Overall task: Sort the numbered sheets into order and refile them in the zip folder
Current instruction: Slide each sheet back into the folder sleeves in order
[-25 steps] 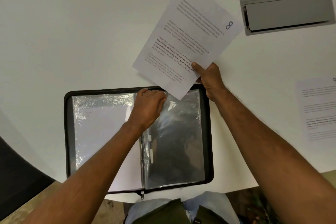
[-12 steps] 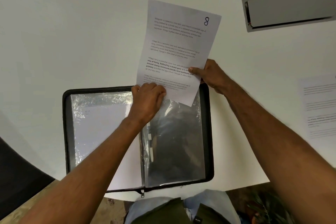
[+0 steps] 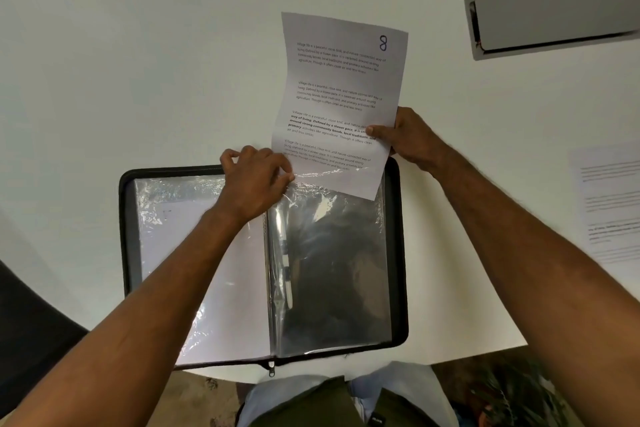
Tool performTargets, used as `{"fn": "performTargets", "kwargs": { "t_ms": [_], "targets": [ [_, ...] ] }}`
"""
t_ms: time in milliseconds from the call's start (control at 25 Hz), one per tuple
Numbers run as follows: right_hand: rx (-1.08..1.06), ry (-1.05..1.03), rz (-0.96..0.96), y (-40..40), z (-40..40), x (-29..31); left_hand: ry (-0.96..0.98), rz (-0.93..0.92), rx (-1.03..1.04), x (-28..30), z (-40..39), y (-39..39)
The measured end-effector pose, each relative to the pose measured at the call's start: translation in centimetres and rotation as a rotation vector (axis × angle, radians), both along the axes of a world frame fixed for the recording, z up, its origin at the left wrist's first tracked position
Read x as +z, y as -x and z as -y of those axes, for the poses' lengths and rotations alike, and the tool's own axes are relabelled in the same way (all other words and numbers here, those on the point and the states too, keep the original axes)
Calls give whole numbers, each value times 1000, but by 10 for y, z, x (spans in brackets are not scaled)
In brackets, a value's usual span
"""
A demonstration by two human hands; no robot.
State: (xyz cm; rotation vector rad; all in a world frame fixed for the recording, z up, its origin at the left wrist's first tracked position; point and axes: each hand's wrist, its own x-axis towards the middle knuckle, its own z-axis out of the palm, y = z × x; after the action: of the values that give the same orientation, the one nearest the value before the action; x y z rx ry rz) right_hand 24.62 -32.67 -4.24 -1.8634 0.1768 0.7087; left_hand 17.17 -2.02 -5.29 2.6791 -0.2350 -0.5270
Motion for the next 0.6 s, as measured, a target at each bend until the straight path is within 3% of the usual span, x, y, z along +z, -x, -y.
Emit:
{"fn": "performTargets", "kwargs": {
  "t_ms": [240, 320, 440, 600],
  "targets": [
    [24, 21, 15, -6, 5, -4, -75, 1, 38, -1, -11, -9],
    [56, 57, 24, -8, 5, -4, 42, -46, 182, -3, -10, -13],
    [63, 56, 10, -10, 4, -6, 380, -221, 467, -4, -6, -18],
    [103, 5, -86, -10, 1, -5, 557, -332, 668, -6, -7, -25]
  ]
}}
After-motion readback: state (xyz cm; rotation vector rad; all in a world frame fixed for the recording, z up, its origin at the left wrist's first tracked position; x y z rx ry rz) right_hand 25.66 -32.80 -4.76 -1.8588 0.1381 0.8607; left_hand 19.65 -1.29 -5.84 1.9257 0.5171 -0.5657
